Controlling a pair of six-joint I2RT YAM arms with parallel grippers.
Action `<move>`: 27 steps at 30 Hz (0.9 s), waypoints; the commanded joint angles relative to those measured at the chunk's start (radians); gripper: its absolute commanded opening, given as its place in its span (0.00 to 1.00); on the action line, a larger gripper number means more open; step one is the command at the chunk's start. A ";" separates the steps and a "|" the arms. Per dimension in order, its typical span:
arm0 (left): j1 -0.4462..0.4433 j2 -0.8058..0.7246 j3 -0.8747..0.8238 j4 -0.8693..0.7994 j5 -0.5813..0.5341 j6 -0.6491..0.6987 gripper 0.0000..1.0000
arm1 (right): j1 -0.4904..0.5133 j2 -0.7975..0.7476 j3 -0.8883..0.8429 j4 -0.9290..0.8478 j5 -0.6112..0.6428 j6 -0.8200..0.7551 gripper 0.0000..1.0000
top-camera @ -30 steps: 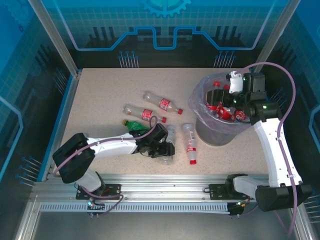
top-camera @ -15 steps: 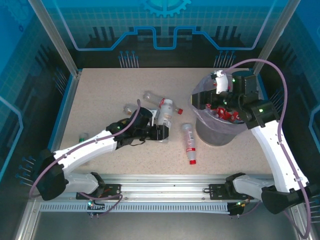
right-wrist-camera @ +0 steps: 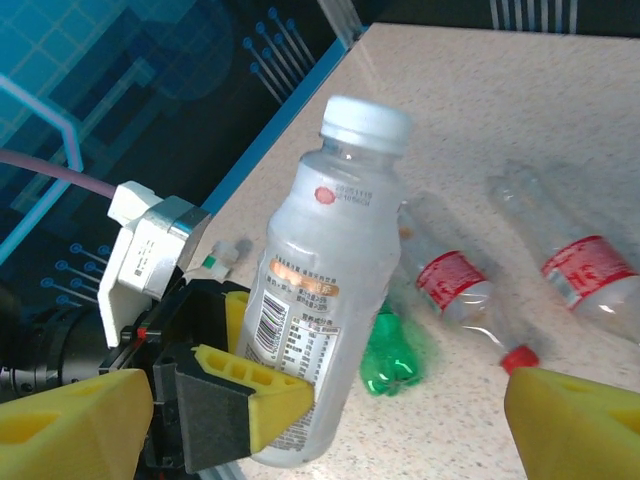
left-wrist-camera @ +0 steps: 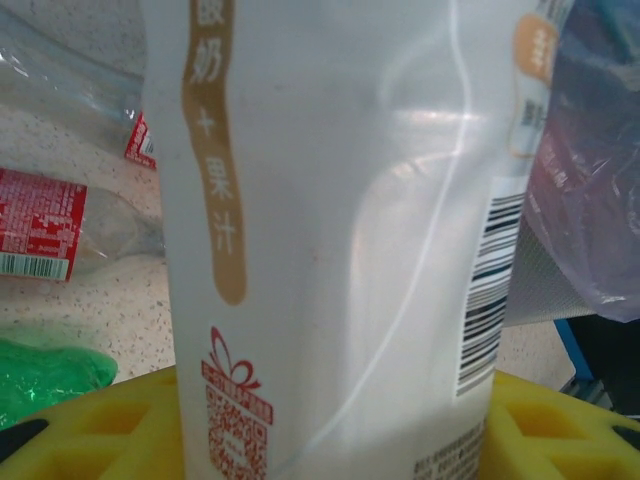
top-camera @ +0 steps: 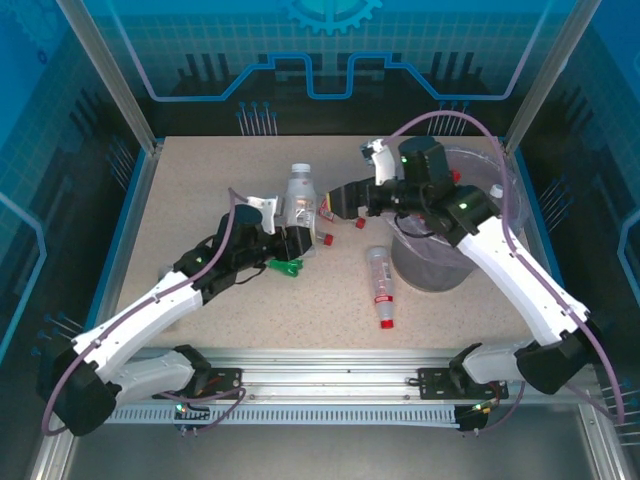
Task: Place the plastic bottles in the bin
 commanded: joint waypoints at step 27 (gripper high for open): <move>0.009 -0.092 -0.105 0.145 0.068 0.047 0.00 | 0.096 0.351 0.196 0.088 -0.071 0.081 0.70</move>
